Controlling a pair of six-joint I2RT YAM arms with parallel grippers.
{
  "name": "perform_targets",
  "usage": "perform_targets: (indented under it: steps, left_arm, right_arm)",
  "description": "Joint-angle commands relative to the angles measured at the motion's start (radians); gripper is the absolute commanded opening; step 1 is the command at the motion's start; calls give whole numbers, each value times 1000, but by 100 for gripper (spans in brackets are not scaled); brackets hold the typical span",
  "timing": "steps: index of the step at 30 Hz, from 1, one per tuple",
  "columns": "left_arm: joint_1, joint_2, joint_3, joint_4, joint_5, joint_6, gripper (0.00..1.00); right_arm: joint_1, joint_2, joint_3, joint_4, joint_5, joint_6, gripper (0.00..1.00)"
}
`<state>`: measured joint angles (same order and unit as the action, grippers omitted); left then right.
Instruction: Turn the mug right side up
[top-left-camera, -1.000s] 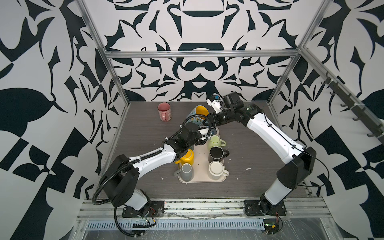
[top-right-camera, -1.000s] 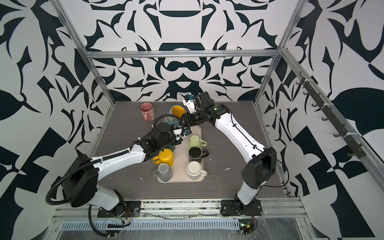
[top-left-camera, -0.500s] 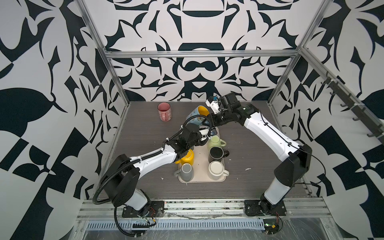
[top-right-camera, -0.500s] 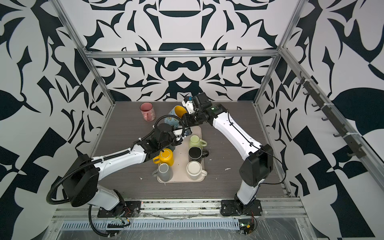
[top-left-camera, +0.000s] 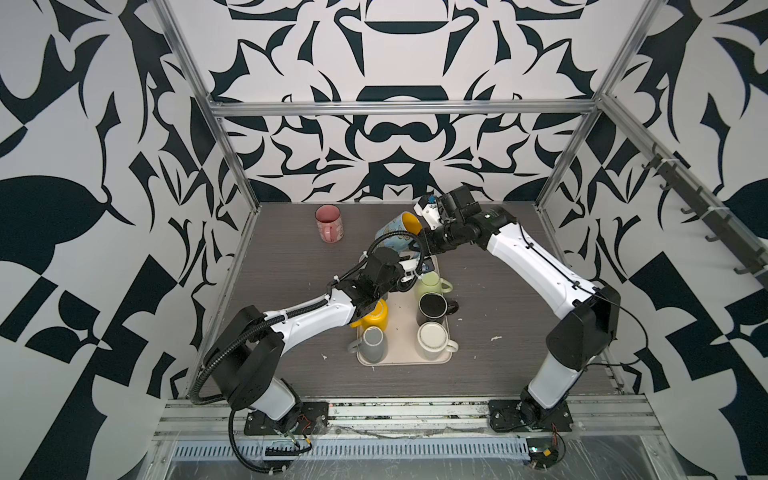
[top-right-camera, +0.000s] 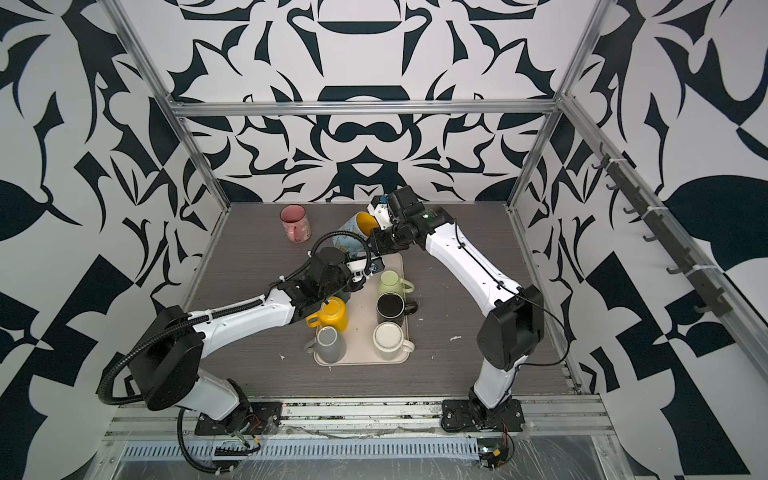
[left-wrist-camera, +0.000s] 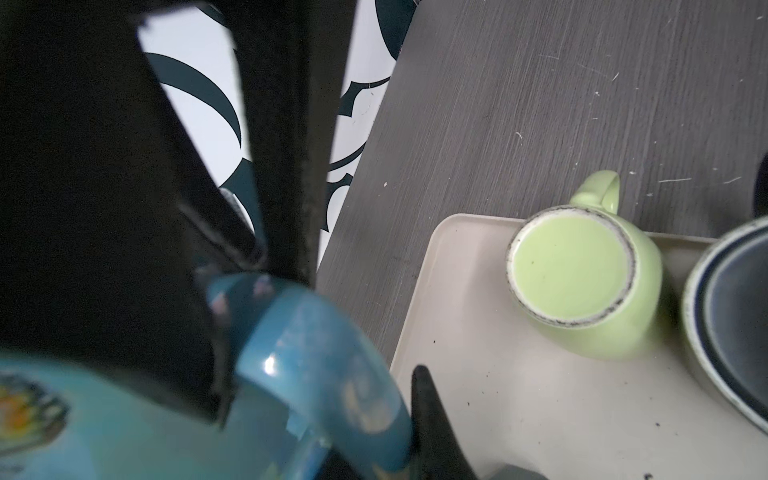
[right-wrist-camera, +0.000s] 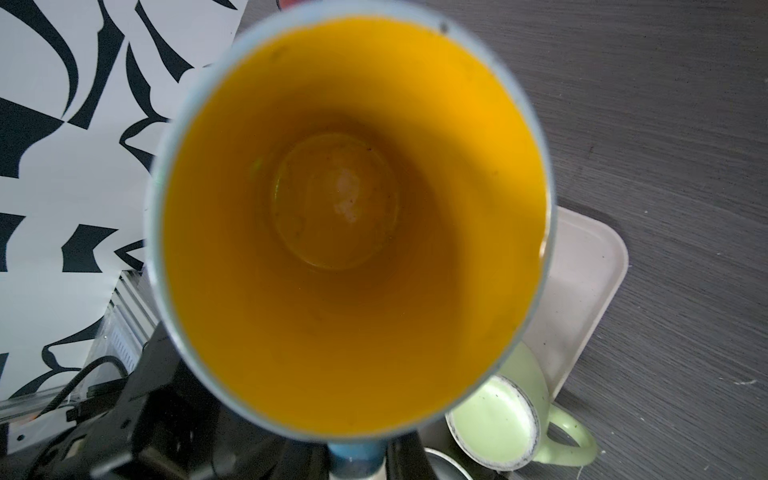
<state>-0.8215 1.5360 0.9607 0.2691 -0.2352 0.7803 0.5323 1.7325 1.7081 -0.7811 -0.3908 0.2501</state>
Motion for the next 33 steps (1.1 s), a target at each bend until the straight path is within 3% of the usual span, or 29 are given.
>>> perform_targets:
  steps: [1,7,13,33]
  left_arm:
    - [-14,-42,108,415,-81,-62,0]
    - [-13,-40,107,424,-140,-54,16]
    - [-12,-39,99,427,-179,-37,41]
    - [-11,-100,40,404,-223,-13,48]
  right_arm:
    - [47,-6,-42,9,28,28,0]
    - [46,-26,-47,32,53,35,0]
    - [45,-39,-53,62,84,45,0]
    - [26,3,14,161,159,85,0]
